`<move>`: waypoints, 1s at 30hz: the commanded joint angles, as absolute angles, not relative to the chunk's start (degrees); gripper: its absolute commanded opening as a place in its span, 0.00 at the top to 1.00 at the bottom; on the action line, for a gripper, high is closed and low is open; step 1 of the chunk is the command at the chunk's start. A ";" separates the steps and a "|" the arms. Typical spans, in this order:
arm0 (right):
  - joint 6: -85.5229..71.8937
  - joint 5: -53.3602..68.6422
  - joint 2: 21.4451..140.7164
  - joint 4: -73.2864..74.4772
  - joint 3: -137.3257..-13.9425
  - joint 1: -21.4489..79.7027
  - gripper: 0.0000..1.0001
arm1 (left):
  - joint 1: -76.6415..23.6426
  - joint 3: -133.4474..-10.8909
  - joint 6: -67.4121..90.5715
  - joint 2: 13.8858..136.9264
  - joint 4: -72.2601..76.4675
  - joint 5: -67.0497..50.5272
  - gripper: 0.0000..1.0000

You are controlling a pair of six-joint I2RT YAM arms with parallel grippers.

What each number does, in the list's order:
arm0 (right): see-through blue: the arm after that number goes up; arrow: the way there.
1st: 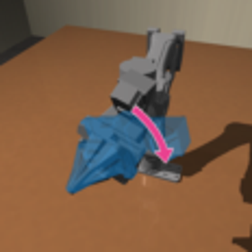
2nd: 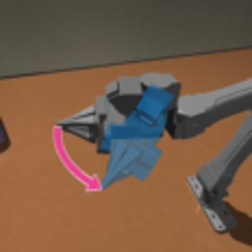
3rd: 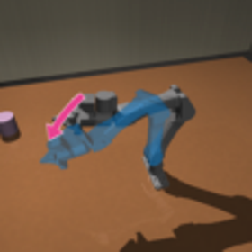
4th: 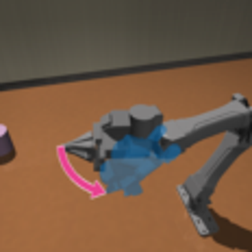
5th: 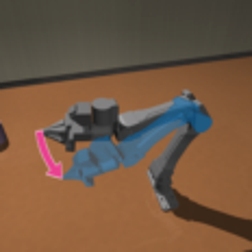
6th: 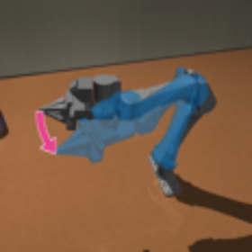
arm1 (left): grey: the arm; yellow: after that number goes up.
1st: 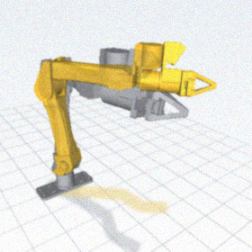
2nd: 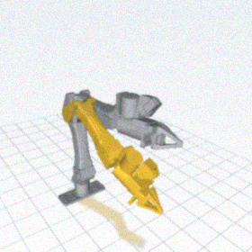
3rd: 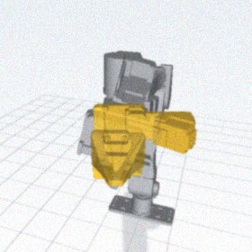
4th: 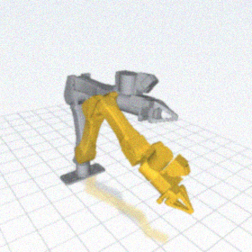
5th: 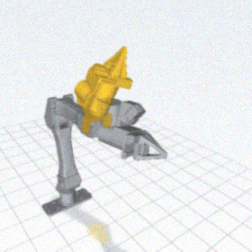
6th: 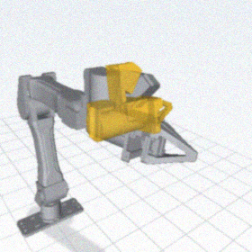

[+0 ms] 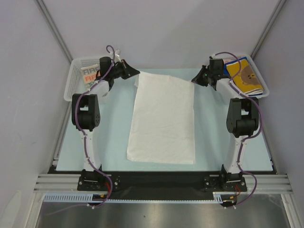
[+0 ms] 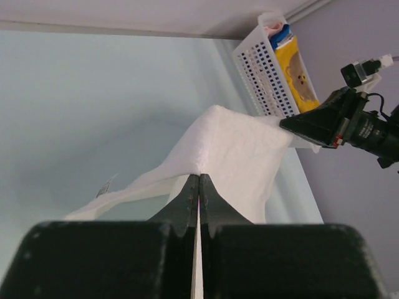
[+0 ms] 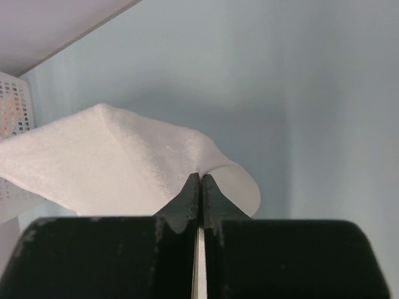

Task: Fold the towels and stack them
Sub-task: Flatten out the crumpled towel

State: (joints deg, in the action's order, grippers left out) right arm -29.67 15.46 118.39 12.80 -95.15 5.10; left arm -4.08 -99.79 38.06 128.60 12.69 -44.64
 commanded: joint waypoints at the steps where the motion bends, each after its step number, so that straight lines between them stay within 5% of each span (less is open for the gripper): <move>1: -27.25 15.03 113.48 9.14 -92.82 4.92 1.00 | -2.81 -100.90 38.23 124.90 18.55 -51.59 1.00; 10: -28.21 12.31 102.24 3.79 -75.87 6.68 1.00 | -3.07 -79.40 39.28 111.13 25.30 -48.70 1.00; 18: -33.13 1.42 85.63 2.63 -53.72 13.26 0.94 | -9.57 -50.47 39.37 91.77 19.16 -25.00 0.98; 19: -33.83 0.28 84.30 3.33 -50.31 14.40 0.86 | -10.10 -46.88 39.55 90.54 18.46 -23.31 0.93; 20: -34.01 0.00 83.24 3.60 -48.88 14.67 0.84 | -10.72 -45.54 40.16 88.09 16.28 -21.64 0.78; 23: -34.37 0.00 78.93 4.47 -44.48 14.85 0.67 | -11.69 -40.89 41.57 85.09 12.15 -15.92 0.51; 26: -33.23 -2.71 76.56 9.04 -45.78 14.42 0.50 | -11.69 -41.04 41.23 81.05 6.18 -10.30 0.50; 30: -31.56 -5.44 78.21 13.00 -52.10 14.24 0.55 | -11.60 -46.13 40.52 78.13 0.44 -1.77 0.46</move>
State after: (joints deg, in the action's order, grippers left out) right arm -33.19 -0.97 78.52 11.16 -45.60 14.50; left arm -11.86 -41.28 40.69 81.93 4.80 -11.81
